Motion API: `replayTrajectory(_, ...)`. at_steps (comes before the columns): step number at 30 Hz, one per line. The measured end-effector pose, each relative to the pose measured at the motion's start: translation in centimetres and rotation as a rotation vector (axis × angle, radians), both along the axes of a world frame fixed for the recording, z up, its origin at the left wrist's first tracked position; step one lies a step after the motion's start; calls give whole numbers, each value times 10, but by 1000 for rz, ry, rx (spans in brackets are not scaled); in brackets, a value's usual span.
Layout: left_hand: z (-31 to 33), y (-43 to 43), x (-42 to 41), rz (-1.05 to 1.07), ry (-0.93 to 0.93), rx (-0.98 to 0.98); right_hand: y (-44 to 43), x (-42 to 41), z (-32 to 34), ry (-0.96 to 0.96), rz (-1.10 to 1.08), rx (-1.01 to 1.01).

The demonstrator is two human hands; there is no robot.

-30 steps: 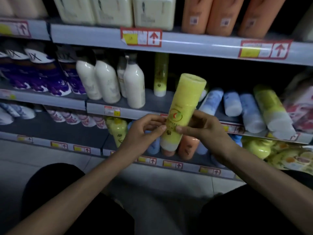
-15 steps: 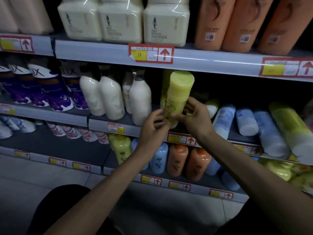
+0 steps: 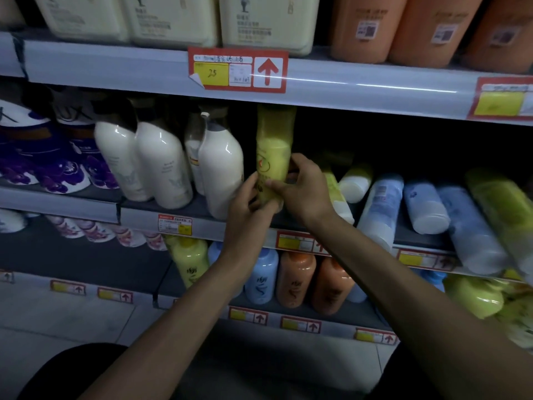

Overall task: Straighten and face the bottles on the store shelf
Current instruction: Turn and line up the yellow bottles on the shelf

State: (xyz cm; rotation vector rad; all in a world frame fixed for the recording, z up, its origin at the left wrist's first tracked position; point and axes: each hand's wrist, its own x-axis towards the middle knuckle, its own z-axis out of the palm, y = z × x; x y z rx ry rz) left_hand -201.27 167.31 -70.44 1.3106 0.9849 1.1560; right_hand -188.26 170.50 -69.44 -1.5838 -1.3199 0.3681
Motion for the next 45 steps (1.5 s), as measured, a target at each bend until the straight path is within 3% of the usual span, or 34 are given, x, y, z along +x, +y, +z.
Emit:
replayTrajectory(4,2,1,1,33,-9,-47,-3,-2,-1,-27,-15,13)
replayTrajectory(10,2,-7,1,117,42,-71,-31,11,8,83,27,-42)
replayTrajectory(15,-5,-25,10,58,95,-20,-70,51,12,-205,-90,-59)
replayTrajectory(21,-16,-28,40,-45,265,98,-97,87,13,-391,-181,-174)
replayTrajectory(25,-15,-23,65,-50,542,172,-99,81,14,-695,-238,-318)
replayTrajectory(28,-12,-14,82,-45,763,149,-96,80,17,-776,-305,-405)
replayTrajectory(31,-8,-2,94,-40,807,97,-87,87,17,-665,-331,-497)
replayTrajectory(37,-8,9,102,-82,708,28,-60,103,21,-94,-243,-554)
replayTrajectory(45,-7,1,94,-16,425,-36,-55,90,37,355,-75,-641)
